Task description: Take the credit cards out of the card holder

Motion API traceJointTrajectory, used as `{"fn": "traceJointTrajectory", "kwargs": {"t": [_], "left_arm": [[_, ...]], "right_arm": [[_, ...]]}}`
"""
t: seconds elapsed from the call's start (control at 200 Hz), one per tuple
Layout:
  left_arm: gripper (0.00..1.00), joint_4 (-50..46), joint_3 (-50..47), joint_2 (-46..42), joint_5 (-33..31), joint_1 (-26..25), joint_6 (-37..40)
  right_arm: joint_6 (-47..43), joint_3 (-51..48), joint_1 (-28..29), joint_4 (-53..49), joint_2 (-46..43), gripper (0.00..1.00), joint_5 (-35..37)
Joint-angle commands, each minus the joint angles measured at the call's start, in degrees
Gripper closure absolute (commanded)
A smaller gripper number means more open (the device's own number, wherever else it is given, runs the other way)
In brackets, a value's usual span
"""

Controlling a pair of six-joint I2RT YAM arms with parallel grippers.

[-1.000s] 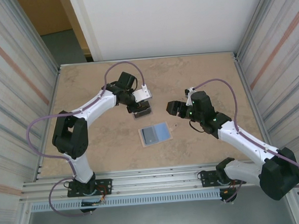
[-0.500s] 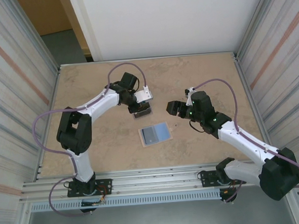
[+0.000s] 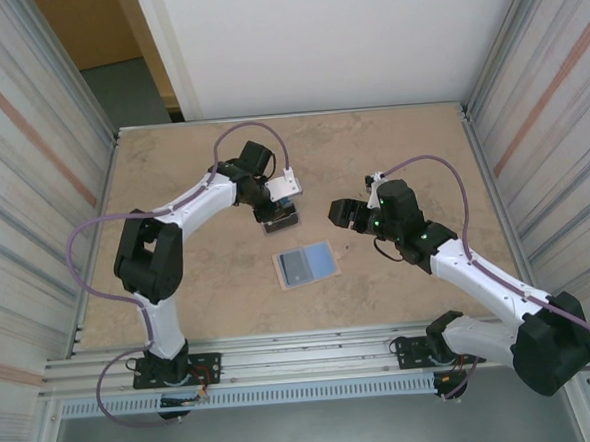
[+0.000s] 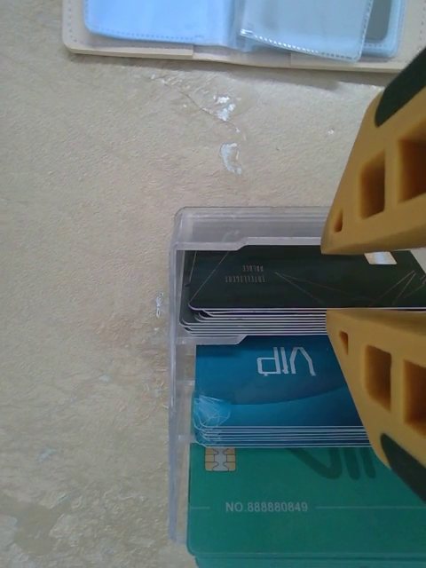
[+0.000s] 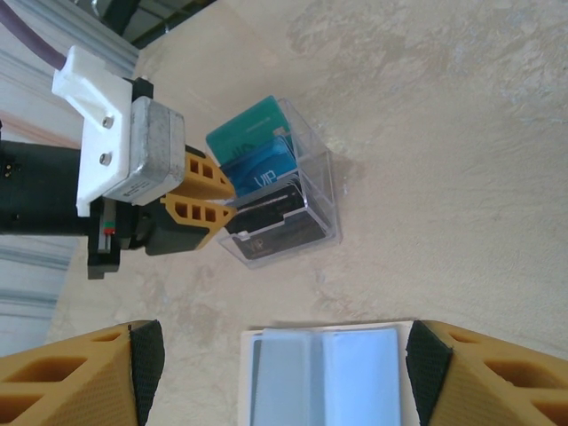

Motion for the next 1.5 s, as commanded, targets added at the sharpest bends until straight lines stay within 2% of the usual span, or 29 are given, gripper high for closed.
{"fn": "traceJointTrajectory", "kwargs": {"t": [0.0,0.225,0.281,0.391,0.606,0.737,0.927,1.107,1.213,1.358,1.498], "left_arm": [[0.75,-1.1,1.9,-1.0,0.1,0.0,-0.5],[0.73,1.2,0.6,-4.4,0.2,-0.3,-3.0],[0.65,2.8,-0.7,-6.6,0.0,-0.5,-4.4],[0.57,7.4,-4.9,-11.9,-0.6,-0.6,-7.8],[0.37,16.8,-14.9,-23.6,-5.0,-0.6,-17.8],[0.29,20.7,-20.9,-29.7,-11.0,-0.5,-25.5],[0.02,25.3,-30.7,-38.9,-21.2,-0.2,-38.4],[0.01,27.5,-40.6,-47.3,-24.5,2.4,-52.5],[0.01,26.6,-45.2,-51.4,-29.0,3.5,-58.9],[0.01,23.5,-48.5,-55.5,-35.5,4.1,-63.3],[0.01,23.2,-51.0,-58.6,-38.8,4.3,-65.8]], "right_arm": [[-0.6,1.1,-0.1,0.2,-1.3,0.26,1.0],[-1.3,1.5,0.3,-1.5,-1.2,0.26,2.0],[-1.7,1.8,0.7,-2.6,-0.8,0.26,2.7],[-3.1,3.0,2.2,-5.4,0.6,0.27,5.0],[-7.6,8.6,9.3,-13.1,5.8,0.3,13.0],[-9.2,12.1,13.4,-17.3,10.4,0.31,16.8],[-9.7,14.6,17.4,-19.4,16.3,0.31,17.4],[-10.1,17.6,20.7,-21.5,22.1,0.33,17.5],[-10.1,19.2,22.1,-22.8,25.0,0.34,17.6],[-10.3,21.4,24.0,-24.2,29.0,0.39,16.9],[-10.3,23.2,25.0,-26.1,32.3,0.43,16.6]]}}
